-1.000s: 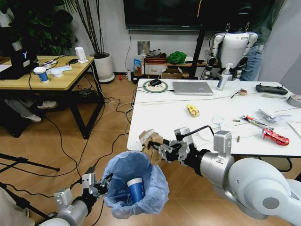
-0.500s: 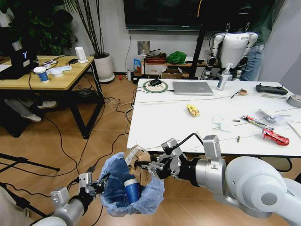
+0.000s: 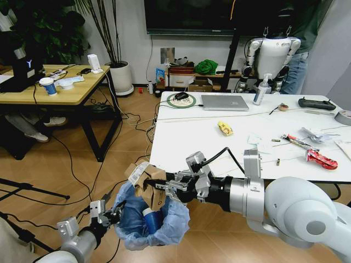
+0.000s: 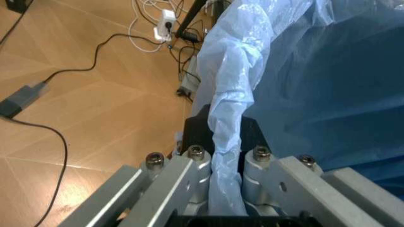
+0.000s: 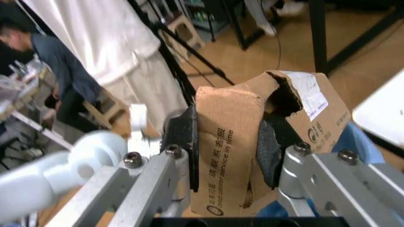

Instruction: Pick up the trash bin and place the trash from the table into it.

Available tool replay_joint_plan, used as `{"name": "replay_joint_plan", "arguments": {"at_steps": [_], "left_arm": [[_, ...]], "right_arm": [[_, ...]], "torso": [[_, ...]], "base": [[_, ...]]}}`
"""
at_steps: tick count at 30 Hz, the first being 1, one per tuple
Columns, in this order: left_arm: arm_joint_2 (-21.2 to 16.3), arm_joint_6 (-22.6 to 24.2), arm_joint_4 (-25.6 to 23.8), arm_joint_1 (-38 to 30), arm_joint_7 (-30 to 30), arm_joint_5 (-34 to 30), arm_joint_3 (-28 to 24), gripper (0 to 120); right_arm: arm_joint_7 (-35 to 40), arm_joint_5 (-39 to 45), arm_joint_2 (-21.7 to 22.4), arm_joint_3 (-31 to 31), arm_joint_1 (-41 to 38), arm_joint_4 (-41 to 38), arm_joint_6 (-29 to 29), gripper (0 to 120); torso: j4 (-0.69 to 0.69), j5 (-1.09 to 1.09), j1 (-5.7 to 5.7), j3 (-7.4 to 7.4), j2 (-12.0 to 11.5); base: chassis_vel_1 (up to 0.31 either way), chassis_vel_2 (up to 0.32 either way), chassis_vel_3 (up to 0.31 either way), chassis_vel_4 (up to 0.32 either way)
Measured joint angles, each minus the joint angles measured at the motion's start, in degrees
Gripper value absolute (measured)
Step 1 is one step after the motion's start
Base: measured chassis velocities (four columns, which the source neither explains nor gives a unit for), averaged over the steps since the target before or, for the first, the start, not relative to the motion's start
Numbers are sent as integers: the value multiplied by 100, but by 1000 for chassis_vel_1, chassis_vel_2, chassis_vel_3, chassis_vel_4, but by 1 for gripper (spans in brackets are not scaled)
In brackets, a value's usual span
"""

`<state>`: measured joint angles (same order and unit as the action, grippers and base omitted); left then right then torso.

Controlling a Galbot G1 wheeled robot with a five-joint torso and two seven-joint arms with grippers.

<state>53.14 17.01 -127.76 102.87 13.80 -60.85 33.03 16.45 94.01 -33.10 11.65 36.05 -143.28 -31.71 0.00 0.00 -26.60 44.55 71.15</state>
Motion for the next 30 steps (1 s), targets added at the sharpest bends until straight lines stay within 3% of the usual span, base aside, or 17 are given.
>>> {"name": "replay_joint_plan", "arguments": {"at_steps": [23, 30], "left_arm": [[75, 42, -176, 47, 43, -56, -86, 2], [55, 86, -263, 146, 41, -13, -180, 2]], "right_arm": [[-57, -206, 97, 73, 183, 4, -322, 23], [19, -240, 109, 67, 228, 4, -378, 47]], "torso": [[0, 0, 0, 0, 0], [0, 0, 0, 0, 0]], "base": [[0, 0, 0, 0], [0, 0, 0, 0]]}}
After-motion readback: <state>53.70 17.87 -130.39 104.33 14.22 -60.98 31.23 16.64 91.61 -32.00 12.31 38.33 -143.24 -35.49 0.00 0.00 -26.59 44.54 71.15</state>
